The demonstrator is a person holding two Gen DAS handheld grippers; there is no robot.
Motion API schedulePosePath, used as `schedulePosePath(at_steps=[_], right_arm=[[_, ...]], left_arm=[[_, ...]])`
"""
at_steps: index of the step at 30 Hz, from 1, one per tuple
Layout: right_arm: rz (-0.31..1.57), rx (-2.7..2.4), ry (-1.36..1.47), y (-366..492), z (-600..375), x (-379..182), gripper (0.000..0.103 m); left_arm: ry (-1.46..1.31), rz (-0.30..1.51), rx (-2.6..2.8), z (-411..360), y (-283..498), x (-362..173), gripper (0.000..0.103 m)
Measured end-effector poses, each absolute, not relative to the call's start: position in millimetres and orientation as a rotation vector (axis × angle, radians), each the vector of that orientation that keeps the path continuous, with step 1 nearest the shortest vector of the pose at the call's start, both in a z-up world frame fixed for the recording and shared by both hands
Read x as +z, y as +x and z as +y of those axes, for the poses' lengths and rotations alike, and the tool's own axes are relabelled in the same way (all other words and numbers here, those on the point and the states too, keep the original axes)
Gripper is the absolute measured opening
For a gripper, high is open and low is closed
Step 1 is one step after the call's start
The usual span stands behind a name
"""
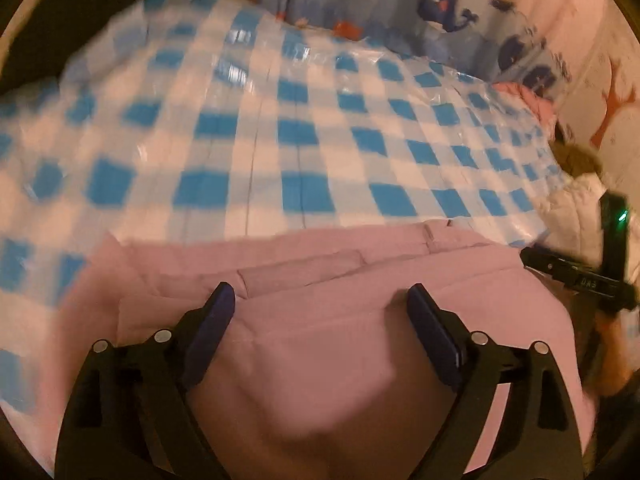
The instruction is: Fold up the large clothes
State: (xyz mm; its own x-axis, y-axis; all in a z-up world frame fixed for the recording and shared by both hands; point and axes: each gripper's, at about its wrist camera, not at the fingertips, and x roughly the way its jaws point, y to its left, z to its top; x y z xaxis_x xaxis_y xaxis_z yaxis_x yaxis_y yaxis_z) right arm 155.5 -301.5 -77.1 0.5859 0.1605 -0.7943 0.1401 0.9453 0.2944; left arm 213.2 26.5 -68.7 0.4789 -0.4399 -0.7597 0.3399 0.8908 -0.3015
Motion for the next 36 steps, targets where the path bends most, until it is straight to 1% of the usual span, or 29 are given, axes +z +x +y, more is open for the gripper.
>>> schedulePosePath(at_steps=[2, 6, 8, 10, 12, 14, 15, 17, 19, 20, 21, 22, 25, 26, 28, 30, 32, 34, 35, 36], right_arm=[[0.935, -0.001, 0.319, 159.0, -302.9, -82.5, 0.096], [0.959, 0.004, 0.386, 162.5, -315.0, -101.2, 0.096], [0.975, 0.011, 0.386, 161.7, -315.2, -99.5, 0.096], [0.962, -0.007, 0.378, 152.2, -316.6, -80.9, 0.095], [0.881, 0.022, 0.376, 131.0, -314.2, -50.0, 0.095], [0.824, 0.035, 0.321, 109.7, -306.6, -28.6, 0.095], [0.801, 0.029, 0.273, 98.2, -302.9, -23.9, 0.096], [0.811, -0.018, 0.222, 89.8, -306.1, -37.1, 0.096], [0.881, -0.030, 0.340, 92.4, -328.5, -78.5, 0.096], [0.867, -0.003, 0.418, 90.9, -338.4, -89.6, 0.096], [0.825, -0.011, 0.444, 87.5, -343.9, -90.4, 0.096], [0.816, -0.028, 0.431, 87.0, -343.4, -90.1, 0.096], [0.850, -0.031, 0.429, 91.5, -343.6, -90.5, 0.096], [0.878, -0.055, 0.413, 93.3, -343.7, -85.5, 0.096], [0.828, -0.070, 0.403, 78.0, -338.1, -61.0, 0.096], [0.721, 0.012, 0.405, 50.5, -321.0, -25.8, 0.096], [0.678, 0.069, 0.302, 31.6, -292.5, -5.6, 0.096], [0.705, 0.058, 0.189, 30.3, -275.3, -18.9, 0.096], [0.767, 0.041, 0.165, 36.6, -274.0, -40.9, 0.096], [0.859, 0.069, 0.231, 46.2, -279.2, -72.7, 0.097]], left_arm=[[-0.154, 0.940, -0.480, 34.2, 220.5, -78.3, 0.084], [-0.241, 0.959, -0.488, 47.5, 230.2, -92.0, 0.082], [-0.185, 0.957, -0.454, 42.3, 223.9, -87.5, 0.082], [-0.107, 0.941, -0.405, 38.1, 211.1, -72.8, 0.082], [-0.065, 0.885, -0.391, 36.4, 184.9, -47.0, 0.083], [-0.023, 0.828, -0.393, 38.2, 159.2, -28.7, 0.085], [-0.007, 0.803, -0.381, 40.8, 150.5, -25.2, 0.089], [0.016, 0.777, -0.334, 52.7, 140.8, -35.2, 0.090], [-0.071, 0.840, -0.334, 72.0, 150.4, -59.9, 0.091], [-0.203, 0.871, -0.383, 89.9, 157.2, -80.0, 0.092], [-0.272, 0.867, -0.400, 100.1, 159.9, -88.3, 0.091], [-0.280, 0.861, -0.398, 101.3, 159.2, -90.2, 0.091], [-0.216, 0.873, -0.368, 91.8, 158.9, -89.3, 0.091], [-0.208, 0.890, -0.356, 91.0, 159.7, -87.1, 0.091], [-0.201, 0.902, -0.293, 92.9, 153.0, -76.2, 0.091], [-0.298, 0.836, -0.291, 103.9, 126.2, -49.6, 0.092], [-0.272, 0.765, -0.324, 100.8, 101.8, -32.0, 0.092], [-0.151, 0.702, -0.312, 91.0, 83.4, -33.2, 0.094], [-0.133, 0.727, -0.306, 89.9, 85.4, -44.8, 0.094], [-0.167, 0.816, -0.321, 93.3, 95.4, -70.7, 0.095]])
